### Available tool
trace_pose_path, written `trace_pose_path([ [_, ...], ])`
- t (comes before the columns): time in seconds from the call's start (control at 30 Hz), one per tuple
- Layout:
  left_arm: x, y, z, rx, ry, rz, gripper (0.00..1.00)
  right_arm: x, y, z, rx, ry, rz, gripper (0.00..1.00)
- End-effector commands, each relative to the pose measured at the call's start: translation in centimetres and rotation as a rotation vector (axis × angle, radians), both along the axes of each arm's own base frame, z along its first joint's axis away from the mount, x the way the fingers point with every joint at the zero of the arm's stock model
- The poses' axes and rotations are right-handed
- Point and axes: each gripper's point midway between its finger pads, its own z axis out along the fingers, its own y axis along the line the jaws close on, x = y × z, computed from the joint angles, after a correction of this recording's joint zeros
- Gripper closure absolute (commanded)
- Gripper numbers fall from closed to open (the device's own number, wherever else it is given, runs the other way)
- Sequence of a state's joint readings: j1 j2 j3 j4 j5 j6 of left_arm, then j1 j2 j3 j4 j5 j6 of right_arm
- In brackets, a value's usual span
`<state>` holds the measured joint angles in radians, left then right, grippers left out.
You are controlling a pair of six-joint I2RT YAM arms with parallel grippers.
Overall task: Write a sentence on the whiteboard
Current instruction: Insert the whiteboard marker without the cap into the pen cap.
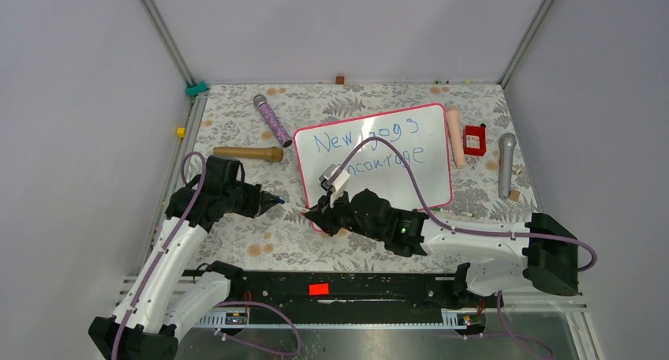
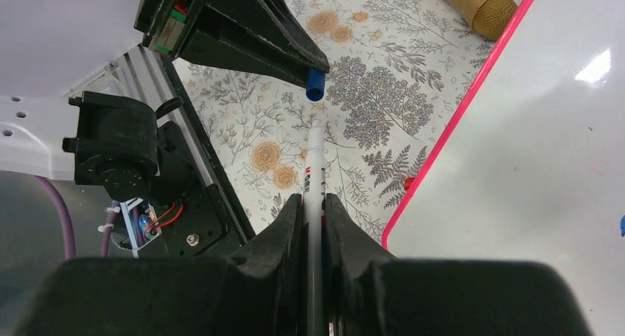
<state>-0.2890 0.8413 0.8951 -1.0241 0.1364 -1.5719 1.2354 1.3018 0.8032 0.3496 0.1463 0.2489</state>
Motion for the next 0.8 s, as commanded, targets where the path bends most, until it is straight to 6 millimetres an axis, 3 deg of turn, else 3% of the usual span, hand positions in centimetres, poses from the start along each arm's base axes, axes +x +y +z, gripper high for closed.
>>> trace_pose_path([
  [0.0, -0.2, -0.5, 0.5, -0.039, 0.002, -0.004, 1.0, 0.4, 1.5, 3.7, 0.101, -0.029, -0.012, 1.0],
  [0.77, -0.7, -0.7, 1.0, -0.065, -0.018, -0.004, 1.0, 1.0, 2.8, 2.9, 0.074, -0.031, -0.013, 1.0],
])
